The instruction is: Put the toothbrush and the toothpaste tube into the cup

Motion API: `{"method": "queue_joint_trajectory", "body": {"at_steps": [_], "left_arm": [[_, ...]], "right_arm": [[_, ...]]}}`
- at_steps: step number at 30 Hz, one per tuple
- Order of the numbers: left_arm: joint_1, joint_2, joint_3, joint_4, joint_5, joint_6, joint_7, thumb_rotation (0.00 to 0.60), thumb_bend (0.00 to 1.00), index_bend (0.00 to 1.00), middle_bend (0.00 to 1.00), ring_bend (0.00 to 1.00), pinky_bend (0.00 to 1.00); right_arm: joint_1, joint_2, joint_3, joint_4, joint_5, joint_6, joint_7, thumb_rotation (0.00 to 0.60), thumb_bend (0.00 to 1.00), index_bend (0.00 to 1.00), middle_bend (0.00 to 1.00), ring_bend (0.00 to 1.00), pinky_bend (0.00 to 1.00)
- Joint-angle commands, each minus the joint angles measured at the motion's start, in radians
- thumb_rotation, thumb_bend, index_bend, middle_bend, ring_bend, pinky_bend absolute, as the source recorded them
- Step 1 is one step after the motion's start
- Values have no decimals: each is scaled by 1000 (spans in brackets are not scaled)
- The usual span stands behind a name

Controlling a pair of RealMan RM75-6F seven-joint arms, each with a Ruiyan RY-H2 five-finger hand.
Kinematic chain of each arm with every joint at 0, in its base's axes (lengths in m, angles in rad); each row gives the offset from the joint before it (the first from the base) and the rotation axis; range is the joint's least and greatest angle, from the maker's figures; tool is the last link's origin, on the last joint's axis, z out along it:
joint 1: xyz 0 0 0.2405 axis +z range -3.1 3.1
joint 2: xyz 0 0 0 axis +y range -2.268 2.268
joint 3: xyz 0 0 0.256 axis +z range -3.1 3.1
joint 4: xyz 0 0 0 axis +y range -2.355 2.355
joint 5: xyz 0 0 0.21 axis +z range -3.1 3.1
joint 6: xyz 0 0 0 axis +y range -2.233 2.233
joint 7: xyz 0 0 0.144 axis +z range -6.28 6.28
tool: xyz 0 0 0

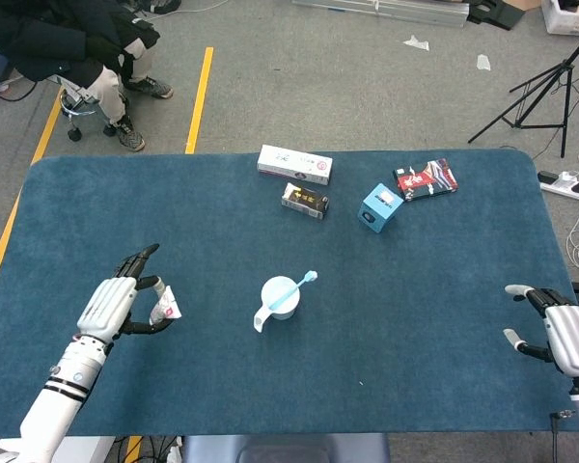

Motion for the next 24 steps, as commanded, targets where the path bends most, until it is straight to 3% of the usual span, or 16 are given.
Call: {"method": "queue_joint_trajectory", "body": {"at_steps": [1,15,24], "left_arm": [[-34,-17,-19,-29,-17,-9,30,600,395,594,10,0,0],[-179,-111,-86,-84,-155,-33,119,600,395,598,13,0,0],[-276,-208,-135,-23,-238,-6,167,600,396,598,14,0,0]], "right_arm": [[-1,1,0,0,-2,2,2,600,157,333,415,336,473],[-5,8,-2,2,-12,12,22,600,158,333,415,336,473],[-7,12,-1,4,-14,16,36,600,158,333,415,336,473]]}}
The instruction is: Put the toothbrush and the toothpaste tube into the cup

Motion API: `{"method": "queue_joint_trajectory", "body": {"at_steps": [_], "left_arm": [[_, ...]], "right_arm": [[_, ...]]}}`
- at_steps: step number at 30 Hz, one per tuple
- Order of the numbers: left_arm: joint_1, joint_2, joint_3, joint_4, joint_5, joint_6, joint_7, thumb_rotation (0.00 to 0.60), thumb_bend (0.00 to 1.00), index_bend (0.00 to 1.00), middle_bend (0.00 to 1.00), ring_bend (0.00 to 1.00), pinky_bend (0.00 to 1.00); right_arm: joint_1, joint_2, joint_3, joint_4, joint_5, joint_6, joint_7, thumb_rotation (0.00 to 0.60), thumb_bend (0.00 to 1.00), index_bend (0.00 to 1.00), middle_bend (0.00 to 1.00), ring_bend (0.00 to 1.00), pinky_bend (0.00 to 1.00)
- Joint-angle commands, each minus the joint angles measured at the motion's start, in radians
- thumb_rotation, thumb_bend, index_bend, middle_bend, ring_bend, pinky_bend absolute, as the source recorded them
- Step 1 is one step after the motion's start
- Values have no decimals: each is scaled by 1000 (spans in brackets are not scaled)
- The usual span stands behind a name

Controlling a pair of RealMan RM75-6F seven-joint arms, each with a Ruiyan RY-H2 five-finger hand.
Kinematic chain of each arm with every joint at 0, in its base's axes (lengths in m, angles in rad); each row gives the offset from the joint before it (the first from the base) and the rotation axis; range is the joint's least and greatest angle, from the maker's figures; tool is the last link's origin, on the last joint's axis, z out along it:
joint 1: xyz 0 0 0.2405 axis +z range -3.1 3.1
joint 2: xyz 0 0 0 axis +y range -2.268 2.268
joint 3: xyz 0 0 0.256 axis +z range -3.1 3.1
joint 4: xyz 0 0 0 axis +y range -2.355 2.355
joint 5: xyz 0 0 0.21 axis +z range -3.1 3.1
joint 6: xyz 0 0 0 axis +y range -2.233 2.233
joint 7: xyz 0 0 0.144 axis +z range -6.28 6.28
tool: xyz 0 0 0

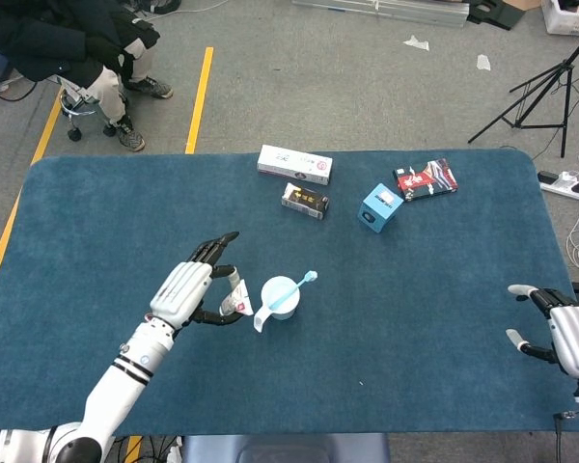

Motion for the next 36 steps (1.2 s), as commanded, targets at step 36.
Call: {"method": "queue_joint_trajectory", "body": {"at_steps": [36], "left_arm": [[-186,-252,-79,275,-152,-29,-112,600,402,600,18,0,0]], "right_arm": [[-4,17,-1,5,-10,7,53,600,157,333,415,336,473]]}}
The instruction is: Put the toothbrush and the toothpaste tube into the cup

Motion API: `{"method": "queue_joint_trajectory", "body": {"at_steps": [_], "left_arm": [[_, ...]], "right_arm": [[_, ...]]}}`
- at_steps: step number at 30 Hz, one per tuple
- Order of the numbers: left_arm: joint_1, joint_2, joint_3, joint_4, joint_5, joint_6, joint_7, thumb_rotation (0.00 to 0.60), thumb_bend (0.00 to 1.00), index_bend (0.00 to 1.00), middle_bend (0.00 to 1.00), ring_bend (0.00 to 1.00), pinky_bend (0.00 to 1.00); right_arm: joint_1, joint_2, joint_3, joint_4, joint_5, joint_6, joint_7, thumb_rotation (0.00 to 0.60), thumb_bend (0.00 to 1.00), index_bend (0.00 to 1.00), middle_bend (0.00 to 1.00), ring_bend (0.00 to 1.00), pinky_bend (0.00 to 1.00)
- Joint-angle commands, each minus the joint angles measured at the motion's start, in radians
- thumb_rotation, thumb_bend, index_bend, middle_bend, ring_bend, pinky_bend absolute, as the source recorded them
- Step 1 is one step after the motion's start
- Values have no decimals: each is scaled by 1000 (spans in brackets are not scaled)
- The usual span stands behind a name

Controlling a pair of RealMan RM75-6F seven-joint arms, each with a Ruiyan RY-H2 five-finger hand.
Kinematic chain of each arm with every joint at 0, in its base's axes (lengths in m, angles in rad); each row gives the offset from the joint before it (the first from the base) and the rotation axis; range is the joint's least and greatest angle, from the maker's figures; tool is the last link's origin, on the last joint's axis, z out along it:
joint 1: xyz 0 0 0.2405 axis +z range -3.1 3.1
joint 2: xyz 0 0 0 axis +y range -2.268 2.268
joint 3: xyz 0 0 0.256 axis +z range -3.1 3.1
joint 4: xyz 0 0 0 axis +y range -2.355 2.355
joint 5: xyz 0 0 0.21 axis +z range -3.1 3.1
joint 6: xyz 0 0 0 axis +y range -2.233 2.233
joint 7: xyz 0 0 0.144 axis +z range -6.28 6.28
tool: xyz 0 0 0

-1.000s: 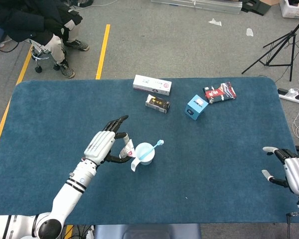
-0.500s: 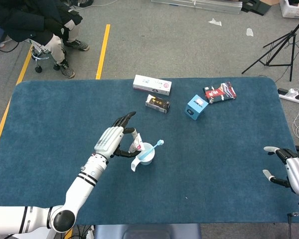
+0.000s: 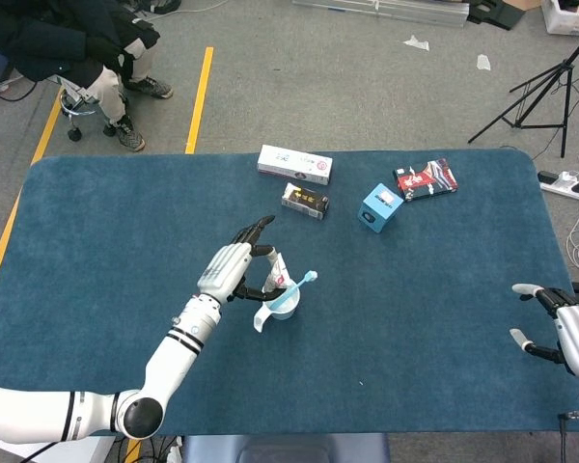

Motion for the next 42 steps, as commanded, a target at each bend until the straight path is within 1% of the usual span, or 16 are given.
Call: {"method": "queue_joint_trajectory", "body": {"at_steps": [1,19,28,34,42], "left_arm": [[-7,-12,-1,16,-6,-5,-7,600,402,600,18,0,0],[-20,-71,13,123,-15,-56,-66,600,402,601,19,0,0],[-5,-92,27,163,-7,-80,-112,600,402,600,18,0,0],[9,-111,41,207,5,-114,-157,600,402,601,18,0,0],[26,-136,56,262,38,-150,-211,600,402,600,19,0,0]], "right_arm": [[0,0,-1,-1,-2,-1,-2,600,157,333,415,336,473],[-2,5,-1,-1,-3,3,14,600,157,333,415,336,473],[-2,6,-2,-1,-4,4,14,600,158,333,415,336,473],[-2,4,-3,-3,-6,3,7,600,157,333,415,336,473],[-2,6,-2,-2,-5,3,11,600,157,333,415,336,473]]}}
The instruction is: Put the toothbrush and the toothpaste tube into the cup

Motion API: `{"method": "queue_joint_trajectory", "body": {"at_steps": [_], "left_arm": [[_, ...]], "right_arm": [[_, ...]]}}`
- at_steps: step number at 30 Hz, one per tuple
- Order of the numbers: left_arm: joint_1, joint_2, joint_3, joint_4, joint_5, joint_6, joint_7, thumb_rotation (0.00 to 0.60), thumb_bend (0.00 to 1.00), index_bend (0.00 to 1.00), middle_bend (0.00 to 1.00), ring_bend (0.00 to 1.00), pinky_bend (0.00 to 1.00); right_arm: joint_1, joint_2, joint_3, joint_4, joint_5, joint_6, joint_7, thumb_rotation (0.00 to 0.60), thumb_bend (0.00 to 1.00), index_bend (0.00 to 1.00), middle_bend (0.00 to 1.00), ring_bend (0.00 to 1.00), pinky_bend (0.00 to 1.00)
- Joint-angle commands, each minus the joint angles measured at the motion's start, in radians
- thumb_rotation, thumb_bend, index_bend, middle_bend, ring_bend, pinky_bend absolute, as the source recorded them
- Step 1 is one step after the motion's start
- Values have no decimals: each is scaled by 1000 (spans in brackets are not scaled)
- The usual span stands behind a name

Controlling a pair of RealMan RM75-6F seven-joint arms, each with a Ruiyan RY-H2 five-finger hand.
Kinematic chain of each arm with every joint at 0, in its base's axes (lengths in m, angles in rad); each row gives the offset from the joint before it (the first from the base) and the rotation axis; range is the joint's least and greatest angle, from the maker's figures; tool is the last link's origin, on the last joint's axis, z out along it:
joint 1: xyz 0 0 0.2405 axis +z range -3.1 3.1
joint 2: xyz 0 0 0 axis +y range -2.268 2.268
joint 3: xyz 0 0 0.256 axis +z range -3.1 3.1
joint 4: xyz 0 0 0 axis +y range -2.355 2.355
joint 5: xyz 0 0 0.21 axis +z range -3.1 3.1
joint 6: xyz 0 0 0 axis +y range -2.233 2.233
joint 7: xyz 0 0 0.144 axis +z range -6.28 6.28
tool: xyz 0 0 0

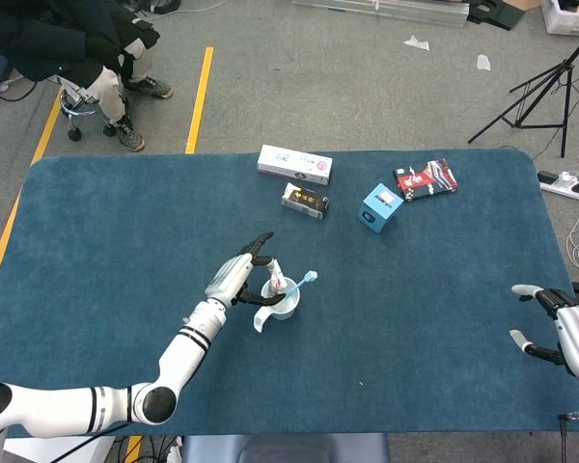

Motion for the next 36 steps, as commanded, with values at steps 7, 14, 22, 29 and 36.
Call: {"method": "queue_joint_trajectory", "body": {"at_steps": [7,14,22,29,36], "left_arm": [[11,-21,18,41,27,-42,-32,600,402,586,19,0,0],[16,-31,25,56,26,-52,-33,600,401,558,19,0,0],[16,-38,29,67,16,-60,-19,600,379,511,19,0,0],[12,-45,28,68,14,-63,-6,600,331,473,19,0,0],[17,-44,28,65,18,-61,-5,600,302,423,19,0,0]], "right_arm": [[0,1,-1,0,0,-1,1,600,157,333,415,336,473],[0,2,0,0,0,-1,4,600,157,333,415,336,473],[1,2,-1,1,-1,-3,4,600,157,333,415,336,473],[0,2,-1,1,-2,0,7,600,157,333,415,336,473],[0,3,-1,2,-4,2,12,600,158,333,415,336,473]]}}
